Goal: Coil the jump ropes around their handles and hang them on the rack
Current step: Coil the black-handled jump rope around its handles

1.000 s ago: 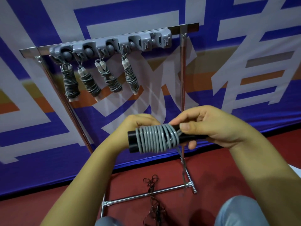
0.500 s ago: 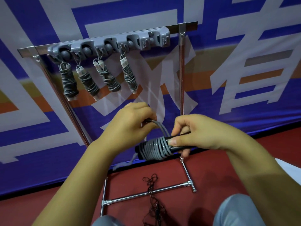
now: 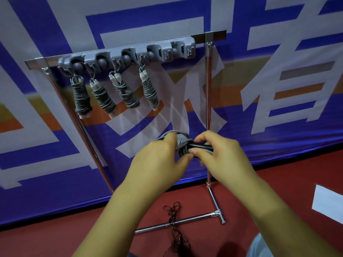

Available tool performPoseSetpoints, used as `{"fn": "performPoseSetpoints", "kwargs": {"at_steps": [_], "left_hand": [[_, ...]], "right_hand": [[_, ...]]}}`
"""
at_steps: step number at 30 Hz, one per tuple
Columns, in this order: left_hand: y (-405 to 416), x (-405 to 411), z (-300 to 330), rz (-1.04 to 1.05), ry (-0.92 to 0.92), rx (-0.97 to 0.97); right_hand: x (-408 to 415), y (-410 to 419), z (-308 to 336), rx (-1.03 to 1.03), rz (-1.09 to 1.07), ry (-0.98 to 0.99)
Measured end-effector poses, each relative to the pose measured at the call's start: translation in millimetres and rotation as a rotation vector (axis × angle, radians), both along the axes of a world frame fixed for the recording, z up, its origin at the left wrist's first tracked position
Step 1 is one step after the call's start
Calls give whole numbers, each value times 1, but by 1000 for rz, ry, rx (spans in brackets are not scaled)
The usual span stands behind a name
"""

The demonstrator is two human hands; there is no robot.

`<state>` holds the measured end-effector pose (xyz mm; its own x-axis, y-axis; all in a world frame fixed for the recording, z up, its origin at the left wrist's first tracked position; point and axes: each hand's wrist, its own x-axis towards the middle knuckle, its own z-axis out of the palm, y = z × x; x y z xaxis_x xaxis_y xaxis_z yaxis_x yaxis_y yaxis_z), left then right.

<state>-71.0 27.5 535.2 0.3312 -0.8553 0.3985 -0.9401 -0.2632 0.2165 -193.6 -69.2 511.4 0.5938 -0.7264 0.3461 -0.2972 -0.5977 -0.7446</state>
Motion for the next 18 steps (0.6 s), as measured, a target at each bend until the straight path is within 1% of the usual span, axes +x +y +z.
{"fn": "performPoseSetpoints", "kwargs": {"at_steps": [3, 5, 8, 9, 11, 15, 16, 18], "left_hand": [[-4, 5, -3, 100, -25, 156], [-8, 6, -8, 150, -4, 252], [-17, 5, -16, 176, 68, 299], [-20, 7, -19, 177, 88, 288], [-24, 9, -23, 172, 115, 224], [-25, 5, -24, 159, 162, 22], [-25, 4, -24, 149, 184, -21], [-25, 2, -24, 110, 224, -97]], "right_hand": [[4, -3, 2, -216, -7, 150], [6, -7, 6, -291, -9, 229], [11, -13, 6, -390, -36, 303], [13, -15, 3, -409, -43, 281], [17, -17, -5, -410, -54, 157], [19, -14, -18, -362, -121, -82], [19, -11, -18, -335, -134, -138], [20, -5, -16, -205, -126, -239]]}}
